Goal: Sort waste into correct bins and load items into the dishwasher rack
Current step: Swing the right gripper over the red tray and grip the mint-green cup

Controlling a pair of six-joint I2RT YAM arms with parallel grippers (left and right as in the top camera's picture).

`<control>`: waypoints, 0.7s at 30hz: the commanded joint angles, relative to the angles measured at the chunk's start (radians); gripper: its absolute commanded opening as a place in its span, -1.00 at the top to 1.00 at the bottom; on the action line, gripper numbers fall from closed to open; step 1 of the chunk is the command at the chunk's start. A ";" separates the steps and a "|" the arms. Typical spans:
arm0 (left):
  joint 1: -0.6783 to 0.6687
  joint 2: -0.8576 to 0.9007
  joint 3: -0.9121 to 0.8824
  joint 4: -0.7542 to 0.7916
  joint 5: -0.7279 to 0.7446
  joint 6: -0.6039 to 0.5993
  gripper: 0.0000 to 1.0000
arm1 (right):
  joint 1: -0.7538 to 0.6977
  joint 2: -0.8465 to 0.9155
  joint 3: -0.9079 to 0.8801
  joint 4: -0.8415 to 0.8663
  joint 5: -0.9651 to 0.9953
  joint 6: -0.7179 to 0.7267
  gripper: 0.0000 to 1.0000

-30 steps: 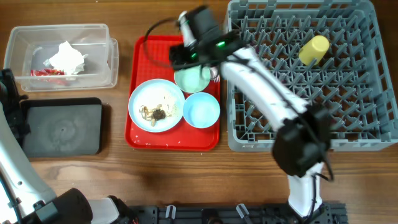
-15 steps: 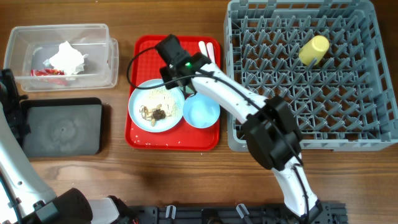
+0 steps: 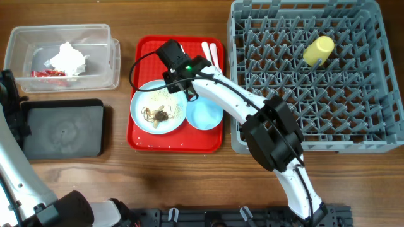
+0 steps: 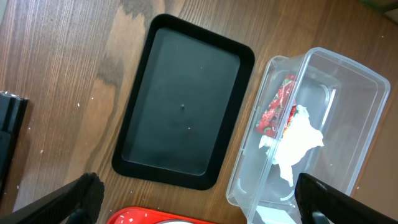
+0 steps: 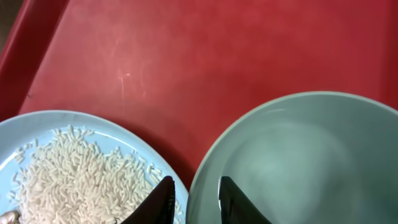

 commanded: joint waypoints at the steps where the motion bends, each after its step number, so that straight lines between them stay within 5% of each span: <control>1: 0.005 0.004 -0.002 -0.002 -0.006 -0.017 -1.00 | 0.004 0.030 -0.007 -0.003 0.002 0.022 0.49; 9: 0.005 0.004 -0.002 -0.001 -0.006 -0.017 -1.00 | 0.008 0.045 -0.011 0.006 -0.006 0.021 0.57; 15: 0.005 0.004 -0.002 -0.001 -0.006 -0.017 -1.00 | 0.008 0.029 0.008 -0.003 -0.006 0.023 0.91; 21: 0.005 0.004 -0.002 -0.001 -0.005 -0.017 -1.00 | 0.000 -0.038 0.053 -0.046 -0.006 0.021 0.91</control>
